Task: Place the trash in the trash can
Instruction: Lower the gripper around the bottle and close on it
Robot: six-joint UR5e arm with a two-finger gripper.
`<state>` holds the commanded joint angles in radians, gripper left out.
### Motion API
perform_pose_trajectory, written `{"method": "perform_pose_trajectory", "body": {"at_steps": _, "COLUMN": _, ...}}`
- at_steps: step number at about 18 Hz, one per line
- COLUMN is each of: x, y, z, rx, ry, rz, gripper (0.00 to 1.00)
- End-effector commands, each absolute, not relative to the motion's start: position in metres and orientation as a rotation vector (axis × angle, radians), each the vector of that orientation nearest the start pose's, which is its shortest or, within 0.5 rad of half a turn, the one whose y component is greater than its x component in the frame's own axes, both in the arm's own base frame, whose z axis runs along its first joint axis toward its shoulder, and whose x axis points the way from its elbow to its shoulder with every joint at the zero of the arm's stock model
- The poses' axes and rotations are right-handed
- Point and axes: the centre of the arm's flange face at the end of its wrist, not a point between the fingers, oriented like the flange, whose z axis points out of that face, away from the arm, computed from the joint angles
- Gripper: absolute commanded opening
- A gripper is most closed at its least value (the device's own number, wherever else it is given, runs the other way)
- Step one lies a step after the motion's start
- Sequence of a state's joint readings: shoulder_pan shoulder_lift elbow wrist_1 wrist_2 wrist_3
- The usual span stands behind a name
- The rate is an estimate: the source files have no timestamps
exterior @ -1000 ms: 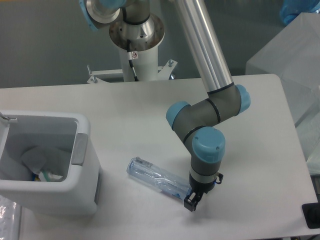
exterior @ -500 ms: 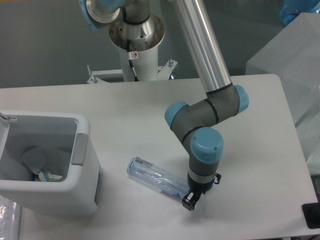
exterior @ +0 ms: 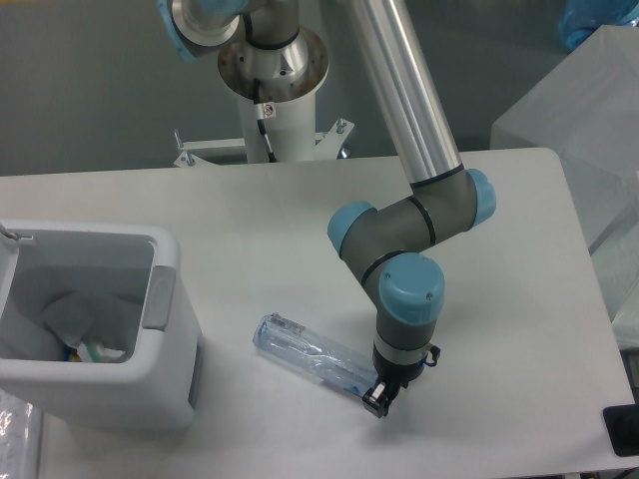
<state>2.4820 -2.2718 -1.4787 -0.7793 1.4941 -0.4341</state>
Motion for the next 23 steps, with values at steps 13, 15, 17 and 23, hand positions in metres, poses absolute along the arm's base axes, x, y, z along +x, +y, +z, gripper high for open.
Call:
{"method": "perform_pose_trajectory", "body": {"at_steps": 13, "x": -0.476, "y": 0.547, "z": 0.184, "rx": -2.312, "ry": -1.828, "rz": -0.047, "gripper": 0.36}}
{"method": "perform_pose_trajectory", "body": {"at_steps": 15, "x": -0.476, "y": 0.548, "z": 0.184, "rx": -2.311, "ry": -1.827, "rz": -0.046, "gripper": 0.36}}
{"method": "perform_pose_trajectory", "body": {"at_steps": 17, "x": -0.476, "y": 0.548, "z": 0.186, "rx": -2.307, "ry": -1.824, "rz": -0.047, "gripper": 0.36}}
{"method": "perform_pose_trajectory", "body": {"at_steps": 23, "x": -0.476, "y": 0.546, "z": 0.216, "rx": -2.278, "ry": -1.792, "rz": -0.027, "gripper": 0.36}}
